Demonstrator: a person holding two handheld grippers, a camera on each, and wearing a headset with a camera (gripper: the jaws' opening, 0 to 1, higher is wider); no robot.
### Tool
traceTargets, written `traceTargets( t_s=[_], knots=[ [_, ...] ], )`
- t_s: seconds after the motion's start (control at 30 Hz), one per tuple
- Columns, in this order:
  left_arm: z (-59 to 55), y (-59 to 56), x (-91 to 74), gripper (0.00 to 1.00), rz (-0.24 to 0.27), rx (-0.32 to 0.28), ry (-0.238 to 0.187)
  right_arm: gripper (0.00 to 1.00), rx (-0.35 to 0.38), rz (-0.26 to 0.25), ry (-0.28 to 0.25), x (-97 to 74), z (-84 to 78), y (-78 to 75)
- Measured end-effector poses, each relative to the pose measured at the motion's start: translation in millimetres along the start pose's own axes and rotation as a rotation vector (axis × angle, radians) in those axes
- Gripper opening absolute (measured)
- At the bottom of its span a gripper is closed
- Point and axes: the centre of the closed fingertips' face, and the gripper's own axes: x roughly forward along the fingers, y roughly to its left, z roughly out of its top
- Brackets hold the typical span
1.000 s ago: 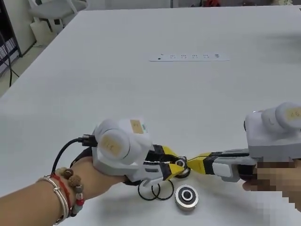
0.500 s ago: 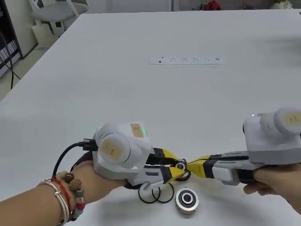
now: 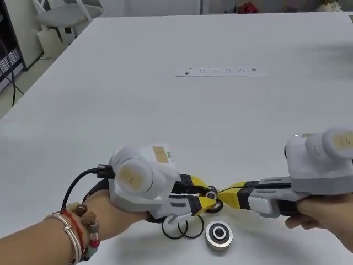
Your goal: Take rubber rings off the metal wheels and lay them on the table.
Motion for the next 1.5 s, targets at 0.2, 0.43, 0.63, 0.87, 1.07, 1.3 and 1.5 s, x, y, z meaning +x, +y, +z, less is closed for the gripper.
traceTargets(
  t_s=[0.2, 0.43, 0.63, 0.87, 1.07, 1.3, 1.5],
  knots=[
    [-0.2, 0.3, -0.4, 0.14, 0.005, 0.000, -0.001, 0.00, -0.006, -0.008, 0.006, 0.1, -0.8, -1.6],
    [0.5, -0.3, 0.1, 0.14, 0.001, 0.009, 0.021, 0.00, 0.001, -0.014, 0.010, -1.4, -0.8, -3.2],
    [6.2, -9.7, -6.8, 0.27, -0.061, 0.087, 0.064, 0.00, 0.010, -0.014, 0.005, -4.5, 0.8, -2.9],
    [30.6, -2.1, -23.6, 0.42, -0.055, 0.103, 0.015, 0.00, -0.004, -0.020, 0.004, -10.9, 3.8, -3.7],
    [43.0, -6.0, -41.3, 0.49, -0.092, 0.094, 0.016, 0.00, -0.009, -0.026, -0.004, -16.7, 8.8, -2.4],
    [49.3, -5.1, -71.4, 0.59, -0.065, 0.093, -0.003, 0.00, -0.011, -0.021, -0.014, -22.8, 13.1, 3.6],
    [51.0, -7.0, -100.1, 0.67, -0.021, 0.055, -0.032, 0.00, -0.018, -0.014, -0.016, -25.6, 16.2, 10.9]
  ],
)
